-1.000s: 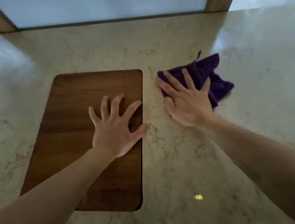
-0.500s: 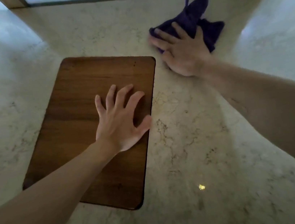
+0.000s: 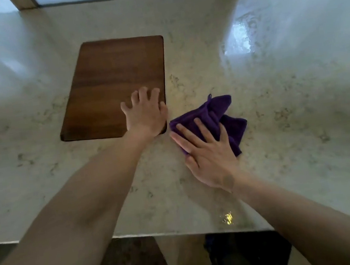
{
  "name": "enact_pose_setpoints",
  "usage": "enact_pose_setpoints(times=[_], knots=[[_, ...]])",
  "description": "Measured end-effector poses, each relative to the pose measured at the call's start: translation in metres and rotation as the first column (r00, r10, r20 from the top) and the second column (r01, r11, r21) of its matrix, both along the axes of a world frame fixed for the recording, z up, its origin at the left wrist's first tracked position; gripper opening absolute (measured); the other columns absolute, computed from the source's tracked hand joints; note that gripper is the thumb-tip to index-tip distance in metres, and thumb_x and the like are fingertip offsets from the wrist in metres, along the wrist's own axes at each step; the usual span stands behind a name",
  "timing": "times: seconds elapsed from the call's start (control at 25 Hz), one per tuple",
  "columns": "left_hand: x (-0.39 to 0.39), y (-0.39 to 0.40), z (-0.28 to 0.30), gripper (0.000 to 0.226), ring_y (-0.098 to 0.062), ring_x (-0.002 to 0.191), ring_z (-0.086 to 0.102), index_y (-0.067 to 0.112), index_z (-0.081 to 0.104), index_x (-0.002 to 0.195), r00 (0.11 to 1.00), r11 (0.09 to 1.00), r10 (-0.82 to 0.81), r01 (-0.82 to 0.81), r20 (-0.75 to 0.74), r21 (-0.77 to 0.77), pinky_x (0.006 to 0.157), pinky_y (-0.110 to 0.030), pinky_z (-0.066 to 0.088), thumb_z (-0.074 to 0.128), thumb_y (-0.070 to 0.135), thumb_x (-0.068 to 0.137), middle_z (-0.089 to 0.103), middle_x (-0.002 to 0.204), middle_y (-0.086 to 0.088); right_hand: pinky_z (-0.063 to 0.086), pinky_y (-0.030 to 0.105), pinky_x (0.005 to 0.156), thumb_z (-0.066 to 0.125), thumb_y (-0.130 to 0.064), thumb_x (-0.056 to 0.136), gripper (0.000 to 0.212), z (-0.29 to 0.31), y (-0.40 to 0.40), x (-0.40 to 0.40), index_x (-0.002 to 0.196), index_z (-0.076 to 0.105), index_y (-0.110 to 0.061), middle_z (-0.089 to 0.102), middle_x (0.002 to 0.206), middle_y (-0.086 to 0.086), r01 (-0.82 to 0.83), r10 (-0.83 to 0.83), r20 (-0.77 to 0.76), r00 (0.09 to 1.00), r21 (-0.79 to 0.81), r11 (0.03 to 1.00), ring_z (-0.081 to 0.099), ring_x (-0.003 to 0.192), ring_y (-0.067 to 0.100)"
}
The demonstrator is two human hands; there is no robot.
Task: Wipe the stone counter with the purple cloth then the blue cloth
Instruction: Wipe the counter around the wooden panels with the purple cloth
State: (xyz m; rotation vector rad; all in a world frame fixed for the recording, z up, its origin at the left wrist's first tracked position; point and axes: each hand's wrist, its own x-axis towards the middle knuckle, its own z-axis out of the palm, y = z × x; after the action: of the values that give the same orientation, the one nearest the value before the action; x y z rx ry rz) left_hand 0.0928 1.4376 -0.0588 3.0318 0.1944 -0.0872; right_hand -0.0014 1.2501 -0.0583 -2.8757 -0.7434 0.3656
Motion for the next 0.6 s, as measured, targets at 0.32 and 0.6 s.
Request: enact_pose_setpoints(times=[0.32,0.6], knots=[[-0.197,-0.026,0.005,0.040,-0.030,0.132,0.039,0.022,0.042,0.141,0.974,0.963,-0.223,0.225,0.031,-0.148,0.111,-0.050,0.025,0.036,0.033,0.102,0.037,0.149,-0.006,0.003,0.062,0.117,0.023,-0.047,0.098,0.060,0.001,-0.015,-0.165,0.155,0.008,-0.044,0.003,0.164,-0.017,0.041,-0.039,0.039,0.998,-0.049,0.998,-0.004,0.153,0.023],[-0.232,-0.047,0.030,0.042,-0.024,0.128,0.042,0.024,0.049,0.136,0.993,0.948,-0.078,0.047,-0.085,-0.316,0.107,-0.041,0.031,0.038,0.045,0.101,0.048,0.138,-0.003,0.023,0.048,0.116,0.041,-0.043,0.098,0.045,0.033,-0.030,-0.149,0.143,0.038,-0.040,0.027,0.160,-0.014,0.233,-0.235,0.000,0.972,0.136,0.963,0.024,0.148,0.017]])
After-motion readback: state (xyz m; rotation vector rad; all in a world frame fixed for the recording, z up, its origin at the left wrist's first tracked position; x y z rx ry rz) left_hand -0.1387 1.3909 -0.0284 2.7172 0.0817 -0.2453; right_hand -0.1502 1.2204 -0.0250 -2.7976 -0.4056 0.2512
